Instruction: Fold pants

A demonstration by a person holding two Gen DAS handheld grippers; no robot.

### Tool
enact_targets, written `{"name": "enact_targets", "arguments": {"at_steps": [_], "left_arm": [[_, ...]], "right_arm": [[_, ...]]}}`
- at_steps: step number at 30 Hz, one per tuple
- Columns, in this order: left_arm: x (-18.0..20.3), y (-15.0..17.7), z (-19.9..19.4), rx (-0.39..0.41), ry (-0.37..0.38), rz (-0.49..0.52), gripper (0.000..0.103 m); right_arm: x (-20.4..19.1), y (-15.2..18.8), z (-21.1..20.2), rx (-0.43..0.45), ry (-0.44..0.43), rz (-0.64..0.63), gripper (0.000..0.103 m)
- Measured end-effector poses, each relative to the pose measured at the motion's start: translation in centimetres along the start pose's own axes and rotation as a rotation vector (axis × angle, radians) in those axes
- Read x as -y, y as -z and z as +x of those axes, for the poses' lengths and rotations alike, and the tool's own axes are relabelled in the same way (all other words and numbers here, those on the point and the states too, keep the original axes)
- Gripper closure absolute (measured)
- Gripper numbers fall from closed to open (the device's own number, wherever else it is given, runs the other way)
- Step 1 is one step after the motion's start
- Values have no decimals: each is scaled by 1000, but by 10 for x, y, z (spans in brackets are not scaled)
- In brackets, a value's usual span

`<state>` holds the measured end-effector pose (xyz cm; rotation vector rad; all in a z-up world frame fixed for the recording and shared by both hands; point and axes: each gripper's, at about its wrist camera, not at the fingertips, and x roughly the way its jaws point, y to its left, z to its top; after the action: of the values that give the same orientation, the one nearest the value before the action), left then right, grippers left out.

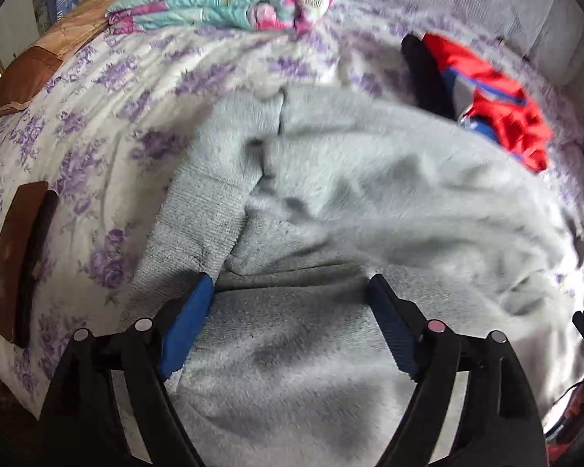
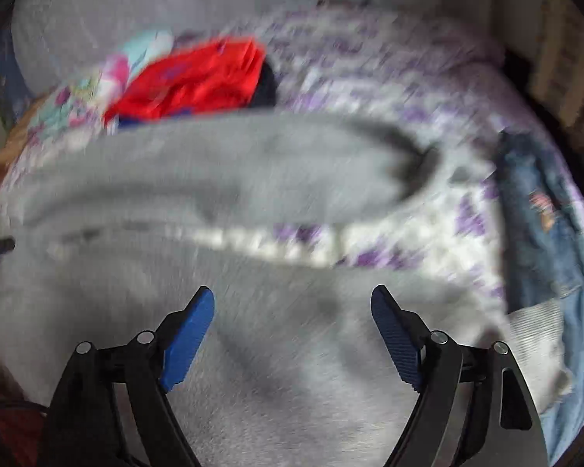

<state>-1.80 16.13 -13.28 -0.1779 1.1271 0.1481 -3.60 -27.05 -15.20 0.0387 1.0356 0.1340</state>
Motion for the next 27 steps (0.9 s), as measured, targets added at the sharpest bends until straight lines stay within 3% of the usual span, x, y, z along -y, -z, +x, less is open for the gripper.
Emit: {"name": "enact_targets", "arguments": {"at_steps": [1,2,4,8,10,13,16,17,18,20,22,23,25,27], "left_arm": [[2,1,7,8,-25,31,16],[5,-1,6,13,-34,47,15],[2,-8,-3,0,-4,43,15],[-34,-32,-35,91,123,-110,15],[-54,-49,-37,96,163,-194,15],[-73,-77,-16,68,126,-275,15],[-73,-82,24,-16,78,-288,14],[-73,-81,37,-34,73,-295,9],[-73,-79,46,-39,72,-312,4],[-73,-79,48,-21,60,-321,4],[-74,-85,45,-39,65,-306,4],[-77,-88,39,-34,73,-296,4],[-78,-94,19,26,63,-264,6],[-77,-100,3,81,49,-207,6]], "right_arm": [[-3,6,16,-62,5,-5,16],[-8,8,9,10,22,-31,15],[-10,3,3,-2,-12,-50,16],[3,-28,-30,161,-109,17,18],[2,-54,-36,212,-139,20,21],[-12,-91,-35,263,-190,6,25],[-48,-121,-11,236,-219,-76,25],[-61,-126,6,197,-208,-106,25],[-72,-130,28,133,-195,-125,25],[-87,-124,72,-44,-165,-133,23],[-93,-122,69,7,-146,-153,24],[-95,-125,61,23,-185,-169,26],[-96,-136,38,111,-254,-214,27],[-104,-150,26,157,-259,-330,28]]}}
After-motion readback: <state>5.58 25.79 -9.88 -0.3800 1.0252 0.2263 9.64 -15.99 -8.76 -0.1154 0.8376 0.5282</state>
